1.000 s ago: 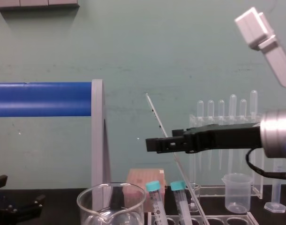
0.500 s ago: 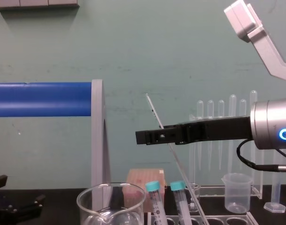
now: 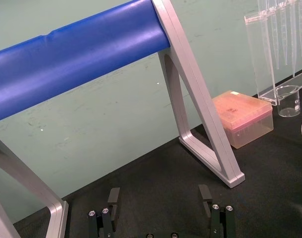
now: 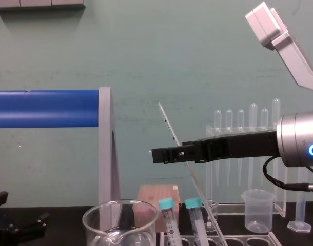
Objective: Hold the thermometer with one hand and immerse one end into the beaker, then reinsert it into the test tube rack.
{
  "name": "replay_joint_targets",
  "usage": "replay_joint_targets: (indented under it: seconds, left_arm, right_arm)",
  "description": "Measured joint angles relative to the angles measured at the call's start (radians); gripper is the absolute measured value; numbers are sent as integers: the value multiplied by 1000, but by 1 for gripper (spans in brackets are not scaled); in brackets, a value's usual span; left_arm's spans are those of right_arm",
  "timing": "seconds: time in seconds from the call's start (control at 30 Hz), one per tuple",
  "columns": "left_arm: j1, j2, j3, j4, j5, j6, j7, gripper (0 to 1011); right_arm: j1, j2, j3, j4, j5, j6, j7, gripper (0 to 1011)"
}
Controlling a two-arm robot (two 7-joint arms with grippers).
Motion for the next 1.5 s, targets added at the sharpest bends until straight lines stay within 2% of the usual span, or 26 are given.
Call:
replay_joint_targets:
  seconds: [0.23,0.4,0.6,0.63,0.77,0.8,0.87,0.97,1.0,1.27,1.5]
  left_arm:
    - [0,0,0,0,0,0,0,1008]
    - [0,0,0,0,0,0,0,1008]
    - [0,0,0,0,0,0,0,1008]
    - [0,0,0,0,0,0,0,1008]
    - [0,0,0,0,0,0,0,1008]
    - [0,0,0,0,0,0,0,1008]
    - [0,0,0,0,0,0,0,1008]
    - [0,0,0,0,0,0,0,1008]
    - [0,0,0,0,0,0,0,1008]
    - [0,0,0,0,0,0,0,1008]
    - [0,0,0,0,0,0,0,1008]
  right_arm:
    - [0,0,0,0,0,0,-1,998]
    - [0,0,1,0,0,0,-1,908]
    - [-1,0,2,-1,0,0,-1,734]
    - [-1,0,2,-1,0,0,-1,668]
    - [-1,0,2,-1,0,1,-1,593]
    - [-1,0,2,-1,0,1,-1,523]
    - [-1,0,2,-1,0,1,-1,447]
    - [-1,0,2,-1,0,1,-1,390]
    - [-1,0,2,-1,0,1,-1,320]
    - [-1,0,2,-1,0,1,-1,75]
    - [-1,0,2,-1,0,1,-1,55]
